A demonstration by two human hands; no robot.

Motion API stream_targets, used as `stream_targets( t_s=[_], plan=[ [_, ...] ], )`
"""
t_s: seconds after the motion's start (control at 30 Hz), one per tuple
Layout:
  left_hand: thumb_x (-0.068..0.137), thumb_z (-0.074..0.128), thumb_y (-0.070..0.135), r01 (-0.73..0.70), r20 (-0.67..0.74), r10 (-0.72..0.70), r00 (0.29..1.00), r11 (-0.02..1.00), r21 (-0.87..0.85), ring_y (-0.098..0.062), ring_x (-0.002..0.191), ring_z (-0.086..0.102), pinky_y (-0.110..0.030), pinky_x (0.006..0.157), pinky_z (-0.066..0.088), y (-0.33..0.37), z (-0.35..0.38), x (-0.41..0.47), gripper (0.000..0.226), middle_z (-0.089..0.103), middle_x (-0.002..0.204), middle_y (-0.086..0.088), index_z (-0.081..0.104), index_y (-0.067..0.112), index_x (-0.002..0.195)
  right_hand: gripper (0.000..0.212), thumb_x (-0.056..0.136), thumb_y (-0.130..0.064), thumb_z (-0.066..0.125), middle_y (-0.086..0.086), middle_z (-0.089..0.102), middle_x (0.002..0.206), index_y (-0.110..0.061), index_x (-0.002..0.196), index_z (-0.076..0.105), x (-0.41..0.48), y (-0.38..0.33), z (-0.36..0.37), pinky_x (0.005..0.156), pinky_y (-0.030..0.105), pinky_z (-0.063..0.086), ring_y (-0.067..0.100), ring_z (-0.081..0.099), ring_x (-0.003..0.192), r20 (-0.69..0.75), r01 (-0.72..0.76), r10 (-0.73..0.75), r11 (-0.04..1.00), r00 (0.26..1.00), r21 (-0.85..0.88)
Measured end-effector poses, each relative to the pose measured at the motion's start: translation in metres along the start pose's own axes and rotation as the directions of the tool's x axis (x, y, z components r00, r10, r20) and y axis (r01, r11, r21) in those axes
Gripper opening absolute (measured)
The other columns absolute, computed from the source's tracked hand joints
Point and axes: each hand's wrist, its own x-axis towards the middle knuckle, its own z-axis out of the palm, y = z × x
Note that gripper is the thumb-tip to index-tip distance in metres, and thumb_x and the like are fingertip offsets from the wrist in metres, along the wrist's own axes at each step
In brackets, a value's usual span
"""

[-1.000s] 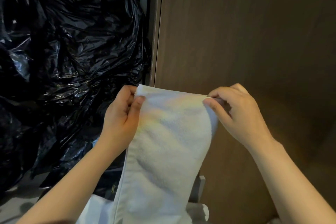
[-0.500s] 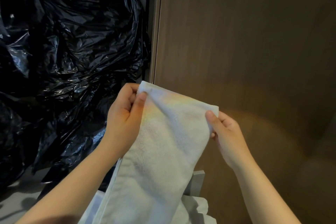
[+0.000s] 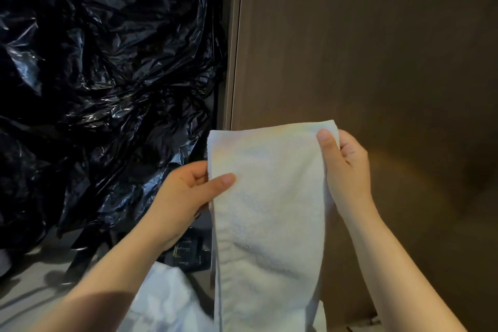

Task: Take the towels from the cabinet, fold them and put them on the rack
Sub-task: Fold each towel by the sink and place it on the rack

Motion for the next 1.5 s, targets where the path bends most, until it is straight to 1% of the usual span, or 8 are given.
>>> stream_targets(
  t_s=[0.07,0.23,0.37,0.53,0.67,0.83,1.1,1.5],
  plan=[
    [0.070,0.076,0.037,-0.067,-0.101,0.073,0.992,0.996,0.064,-0.035,0.092,0.065,-0.054,0.088,0.050,-0.005,0.001,-0.002,0.033,0.073,0.102,-0.017,0.077,0.021,0.098,0.021,0.100,-0.041,0.049,-0.011,0.069,0.087,-0.029,0.089,0.063,0.002,0.003,0.001,0.071,0.027,0.054,0.012,0.067,0.085,0.007,-0.018,0.018,1.000,1.000,-0.016],
    [0.086,0.064,0.026,-0.221,-0.135,0.255,0.957,0.949,0.226,-0.012,0.077,0.073,-0.017,0.064,0.054,0.002,0.018,-0.001,0.012,0.076,0.087,0.002,0.075,0.026,0.090,0.022,0.098,-0.042,0.052,-0.010,0.068,0.087,-0.027,0.088,0.065,0.006,0.012,0.000,0.068,0.022,0.051,0.006,0.064,0.083,0.023,-0.072,0.075,0.992,0.997,-0.104],
    [0.093,0.061,0.032,-0.235,-0.197,0.351,0.916,0.864,0.445,-0.035,0.055,0.046,-0.034,0.053,0.037,0.011,0.025,0.007,0.047,0.051,0.061,-0.023,0.053,-0.009,0.071,0.010,0.096,-0.040,0.057,-0.018,0.065,0.094,-0.034,0.099,0.063,0.003,0.018,-0.005,0.061,0.007,0.046,0.002,0.061,0.088,-0.005,-0.093,0.095,0.974,0.996,-0.206],
    [0.091,0.059,0.032,-0.232,-0.239,0.372,0.897,0.855,0.463,-0.037,0.052,0.038,-0.040,0.048,0.033,0.016,0.033,0.009,0.052,0.042,0.057,-0.026,0.047,-0.013,0.068,0.014,0.093,-0.039,0.061,-0.002,0.064,0.075,-0.025,0.092,0.059,-0.006,0.008,-0.009,0.050,0.015,0.047,0.011,0.062,0.062,-0.037,-0.137,0.132,0.974,0.991,-0.180],
    [0.091,0.059,0.031,-0.263,-0.185,0.364,0.913,0.871,0.416,-0.042,0.055,0.049,-0.047,0.049,0.041,0.010,0.039,0.010,0.047,0.051,0.063,-0.032,0.057,-0.015,0.079,0.020,0.098,-0.028,0.057,-0.002,0.072,0.076,-0.018,0.090,0.073,-0.015,-0.016,0.005,0.060,0.018,0.055,0.015,0.071,0.071,0.274,-0.193,0.188,0.981,0.943,-0.007],
    [0.091,0.060,0.016,-0.205,-0.058,0.226,0.972,0.946,0.249,-0.011,0.058,0.069,-0.017,0.051,0.053,0.012,0.043,0.013,0.014,0.074,0.074,-0.005,0.074,0.015,0.090,0.028,0.091,-0.036,0.059,-0.011,0.074,0.106,-0.023,0.111,0.073,-0.027,-0.024,0.013,0.087,0.023,0.056,0.009,0.069,0.102,0.465,-0.190,0.156,0.981,0.872,0.027],
    [0.088,0.048,0.034,-0.048,0.234,0.053,0.971,0.998,-0.028,-0.027,0.090,0.073,-0.028,0.069,0.059,0.032,0.043,0.017,0.042,0.072,0.103,-0.018,0.062,0.014,0.122,0.036,0.088,-0.031,0.064,-0.008,0.074,0.109,-0.021,0.122,0.068,-0.041,-0.031,-0.002,0.082,0.015,0.052,0.012,0.068,0.106,0.481,-0.012,-0.035,0.996,0.876,0.094],
    [0.092,0.048,0.029,-0.324,0.419,0.198,0.886,0.910,0.257,-0.014,0.093,0.070,-0.020,0.081,0.054,0.044,0.072,0.016,0.037,0.074,0.100,0.002,0.060,0.024,0.127,0.028,0.092,-0.045,0.050,-0.014,0.062,0.066,-0.029,0.079,0.069,-0.048,-0.041,-0.037,0.053,0.009,0.041,0.004,0.058,0.062,0.276,0.145,-0.110,0.983,0.955,-0.109]
  ],
)
